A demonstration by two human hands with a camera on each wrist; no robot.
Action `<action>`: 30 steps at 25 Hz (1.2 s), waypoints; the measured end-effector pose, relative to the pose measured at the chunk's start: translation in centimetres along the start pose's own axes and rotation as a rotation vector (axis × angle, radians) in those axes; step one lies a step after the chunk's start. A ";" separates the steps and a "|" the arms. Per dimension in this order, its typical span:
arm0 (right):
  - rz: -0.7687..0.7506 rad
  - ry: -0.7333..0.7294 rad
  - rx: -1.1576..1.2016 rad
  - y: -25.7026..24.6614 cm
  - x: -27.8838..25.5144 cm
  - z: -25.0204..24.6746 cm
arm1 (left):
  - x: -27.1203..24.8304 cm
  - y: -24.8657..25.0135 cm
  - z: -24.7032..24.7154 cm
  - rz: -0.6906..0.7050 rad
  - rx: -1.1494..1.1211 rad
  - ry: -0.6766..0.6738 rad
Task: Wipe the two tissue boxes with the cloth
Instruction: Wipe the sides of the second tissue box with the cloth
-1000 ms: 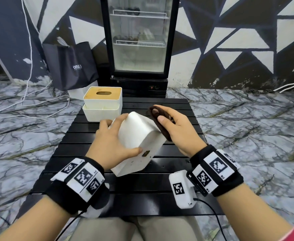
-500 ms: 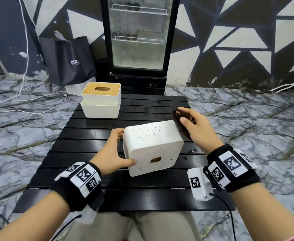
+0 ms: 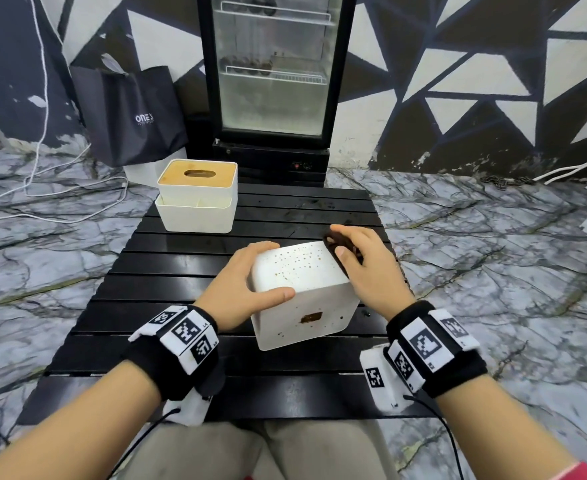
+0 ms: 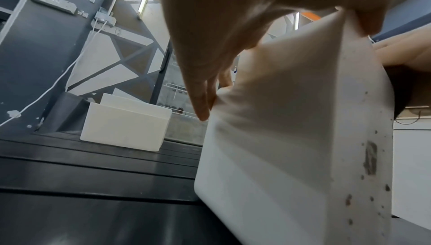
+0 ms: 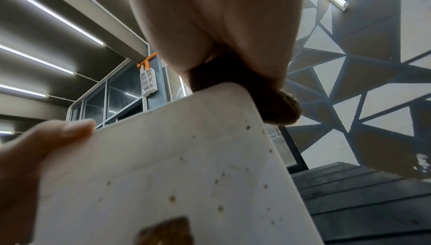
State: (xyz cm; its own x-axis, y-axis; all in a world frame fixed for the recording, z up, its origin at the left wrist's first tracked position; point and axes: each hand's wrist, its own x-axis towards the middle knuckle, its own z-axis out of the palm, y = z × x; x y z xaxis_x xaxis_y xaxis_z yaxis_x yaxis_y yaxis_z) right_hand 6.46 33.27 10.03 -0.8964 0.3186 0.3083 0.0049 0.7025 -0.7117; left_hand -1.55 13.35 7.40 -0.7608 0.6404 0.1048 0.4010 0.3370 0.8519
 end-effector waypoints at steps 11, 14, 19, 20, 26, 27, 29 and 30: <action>0.017 -0.060 -0.039 -0.1 1.4 0.0 | 0.1 -0.4 0.3 -0.035 -0.136 -0.045; -0.009 -0.015 -0.043 0.1 0.0 0.4 | 0.1 -0.4 0.2 -0.038 -0.126 -0.036; -0.056 0.016 0.005 0.8 -2.0 0.2 | 0.0 -0.8 0.4 -0.017 -0.164 -0.026; -0.046 0.008 0.042 0.8 -1.7 0.0 | 0.0 -0.9 0.5 -0.013 -0.168 -0.020; -0.077 -0.017 -0.264 -0.7 1.1 1.1 | 0.0 -0.9 0.8 -0.022 -0.136 0.006; -0.117 -0.019 -0.314 -1.2 0.9 1.6 | -0.1 -0.9 0.8 -0.022 -0.130 0.014; -0.175 -0.032 -0.350 -1.5 -0.2 2.0 | -0.3 -0.8 0.7 -0.020 -0.118 0.021; -0.187 -0.046 -0.344 -1.3 -0.7 1.8 | -0.3 -0.8 0.6 -0.019 -0.115 0.016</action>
State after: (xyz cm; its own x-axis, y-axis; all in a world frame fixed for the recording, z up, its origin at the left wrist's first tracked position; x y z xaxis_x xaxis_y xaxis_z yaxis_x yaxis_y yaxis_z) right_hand 6.27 30.93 9.60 -0.9148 0.1414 0.3784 -0.0191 0.9206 -0.3901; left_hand -1.33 13.32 6.42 -0.7761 0.6233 0.0955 0.3262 0.2672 0.9068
